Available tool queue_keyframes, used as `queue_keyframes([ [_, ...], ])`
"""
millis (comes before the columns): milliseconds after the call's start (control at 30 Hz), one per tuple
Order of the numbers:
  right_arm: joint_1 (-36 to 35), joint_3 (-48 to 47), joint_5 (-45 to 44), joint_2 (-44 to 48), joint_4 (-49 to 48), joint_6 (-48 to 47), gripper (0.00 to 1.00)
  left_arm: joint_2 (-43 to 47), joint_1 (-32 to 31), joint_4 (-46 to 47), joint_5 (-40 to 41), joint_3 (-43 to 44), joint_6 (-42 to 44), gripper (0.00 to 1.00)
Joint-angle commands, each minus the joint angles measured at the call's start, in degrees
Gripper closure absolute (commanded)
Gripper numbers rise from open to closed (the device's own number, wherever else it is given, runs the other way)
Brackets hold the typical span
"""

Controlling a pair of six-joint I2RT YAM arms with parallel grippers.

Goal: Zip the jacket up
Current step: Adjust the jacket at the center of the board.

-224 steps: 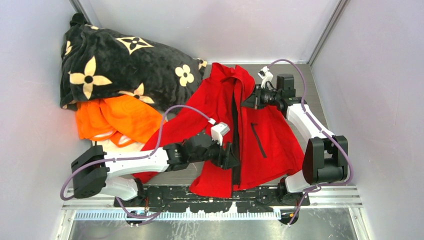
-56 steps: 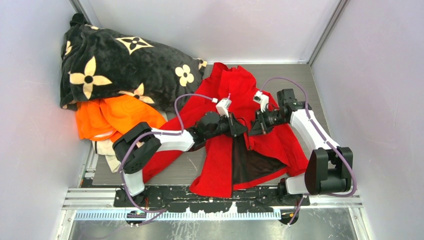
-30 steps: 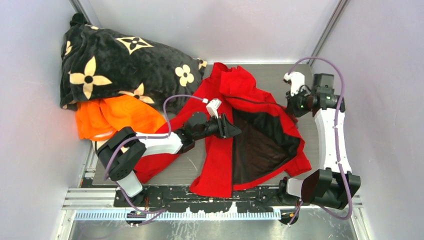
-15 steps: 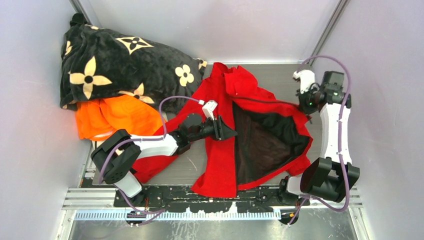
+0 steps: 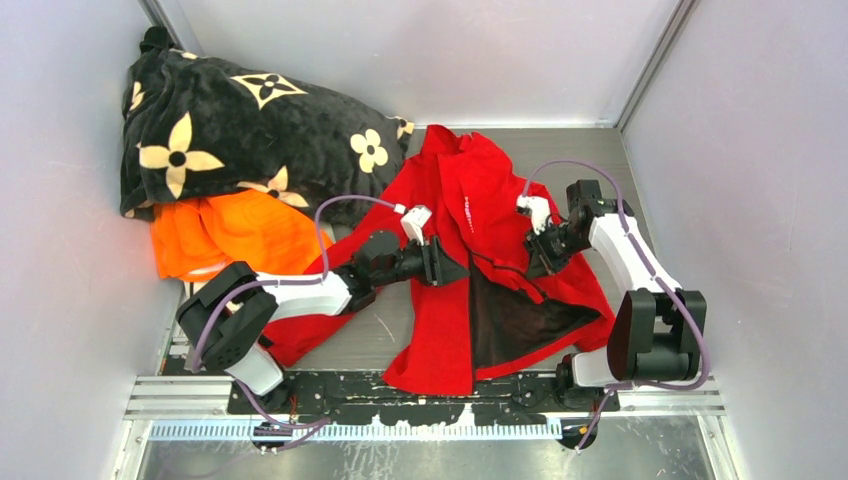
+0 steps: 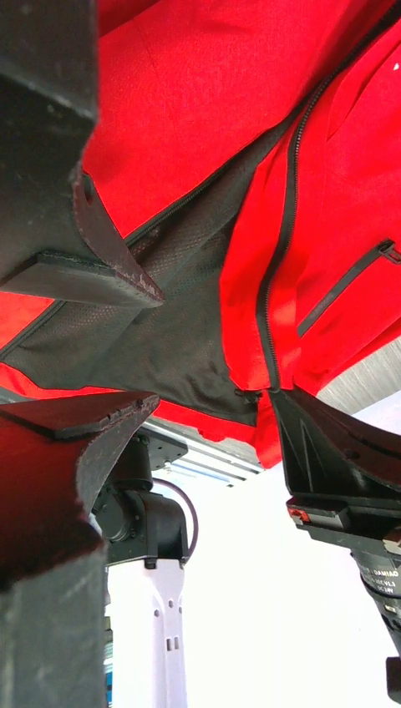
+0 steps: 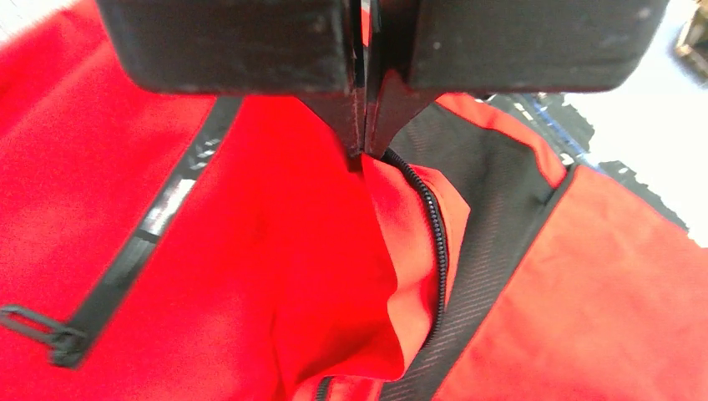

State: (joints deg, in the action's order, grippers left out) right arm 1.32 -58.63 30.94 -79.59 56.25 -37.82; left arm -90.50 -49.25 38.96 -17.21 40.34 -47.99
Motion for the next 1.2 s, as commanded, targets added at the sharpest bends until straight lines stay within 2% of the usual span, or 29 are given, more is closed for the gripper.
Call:
queue_keyframes([
  [0, -1.3, -1.4, 8.7, -2.6, 4.7, -1.2, 0.99, 1.6, 0.3, 3.8, -1.9, -0.5, -0.1, 0.58],
  [300, -8.2, -1.4, 9.7, -7.2, 4.8, 0.4, 0.98, -1.2, 0.1, 5.7, -4.7, -0.2, -3.8, 0.58],
  [500, -9.7, 0.2, 5.1, -6.3, 0.2, 4.6, 0.91, -4.6, -1.0, 8.5, -3.7, -1.0, -5.9, 0.58],
  [667, -13.6, 2.3, 2.2, -4.8, -1.6, 5.4, 0.84, -7.6, -1.9, 8.5, -4.3, 0.4, -6.6, 0.59],
  [867, -16.9, 3.4, -0.2, -4.7, -2.7, 6.0, 0.76, -9.8, -3.1, 8.1, -4.1, 0.3, -6.9, 0.65],
  [1167, -18.4, 4.4, -4.0, -3.3, -3.0, 5.5, 0.72, -10.3, -3.4, 7.7, -3.9, -0.4, -7.1, 0.67],
])
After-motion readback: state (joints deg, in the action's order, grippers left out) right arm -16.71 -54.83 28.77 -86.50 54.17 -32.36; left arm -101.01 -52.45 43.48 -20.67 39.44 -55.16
